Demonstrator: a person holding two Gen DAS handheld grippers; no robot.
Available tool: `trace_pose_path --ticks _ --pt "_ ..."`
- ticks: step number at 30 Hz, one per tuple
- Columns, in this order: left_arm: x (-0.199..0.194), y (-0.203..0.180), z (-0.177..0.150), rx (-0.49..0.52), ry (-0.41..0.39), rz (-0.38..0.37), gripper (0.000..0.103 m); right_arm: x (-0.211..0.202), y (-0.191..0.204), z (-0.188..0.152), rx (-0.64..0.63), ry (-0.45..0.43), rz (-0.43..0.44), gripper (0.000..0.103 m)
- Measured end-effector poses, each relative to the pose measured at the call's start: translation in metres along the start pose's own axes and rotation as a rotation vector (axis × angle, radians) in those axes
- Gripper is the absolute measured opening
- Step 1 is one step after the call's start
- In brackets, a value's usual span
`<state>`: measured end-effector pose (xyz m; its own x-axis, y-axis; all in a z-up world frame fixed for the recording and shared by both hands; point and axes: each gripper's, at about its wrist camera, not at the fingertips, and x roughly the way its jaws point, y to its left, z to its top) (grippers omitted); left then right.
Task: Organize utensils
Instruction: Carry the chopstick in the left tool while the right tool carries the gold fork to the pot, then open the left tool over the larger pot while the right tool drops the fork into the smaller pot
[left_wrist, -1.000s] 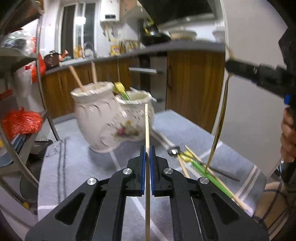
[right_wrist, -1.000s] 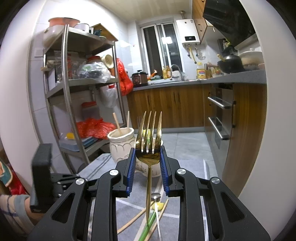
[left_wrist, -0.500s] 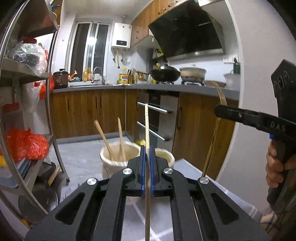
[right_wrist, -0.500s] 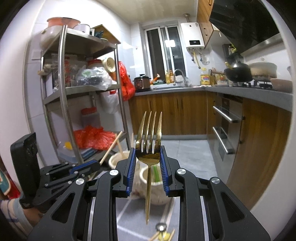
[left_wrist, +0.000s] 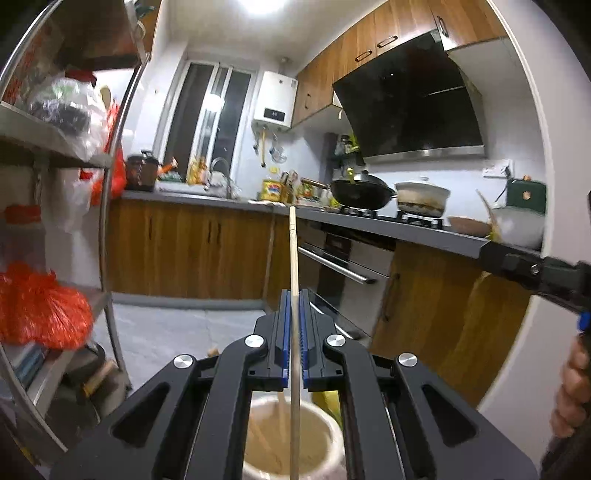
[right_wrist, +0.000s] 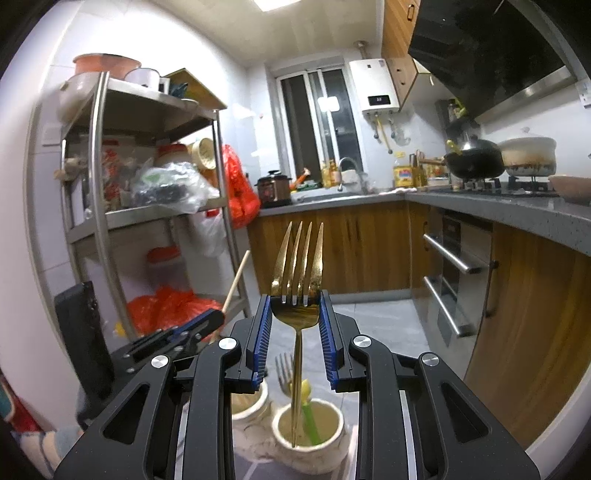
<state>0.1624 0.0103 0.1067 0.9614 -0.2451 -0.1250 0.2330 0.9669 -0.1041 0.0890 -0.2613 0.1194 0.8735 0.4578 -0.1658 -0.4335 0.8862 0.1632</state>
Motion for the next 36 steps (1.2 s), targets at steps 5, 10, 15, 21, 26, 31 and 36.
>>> trace_pose_path --ticks 5,10,15,21,26,31,36 --pt "0.018 -0.005 -0.012 0.020 -0.007 0.038 0.004 0.012 -0.006 -0.009 0.006 -0.021 -0.038 0.027" --pt "0.013 -0.009 -0.026 0.058 0.004 0.028 0.004 0.021 -0.021 -0.028 0.036 0.009 -0.070 0.027" --pt "-0.006 -0.015 -0.038 0.118 0.005 0.040 0.004 0.025 -0.031 -0.046 0.077 0.045 -0.086 0.027" --pt "-0.025 -0.016 -0.052 0.150 0.051 0.074 0.004 0.030 -0.031 -0.061 0.074 0.074 -0.093 0.026" --pt "-0.015 -0.013 -0.057 0.153 0.164 0.095 0.004 0.041 -0.026 -0.072 0.052 0.106 -0.088 0.026" --pt "-0.012 -0.011 -0.059 0.157 0.207 0.105 0.005 0.043 -0.029 -0.073 0.056 0.112 -0.078 0.026" --pt "-0.018 -0.008 -0.059 0.130 0.215 0.115 0.037 0.044 -0.036 -0.074 0.083 0.121 -0.068 0.027"
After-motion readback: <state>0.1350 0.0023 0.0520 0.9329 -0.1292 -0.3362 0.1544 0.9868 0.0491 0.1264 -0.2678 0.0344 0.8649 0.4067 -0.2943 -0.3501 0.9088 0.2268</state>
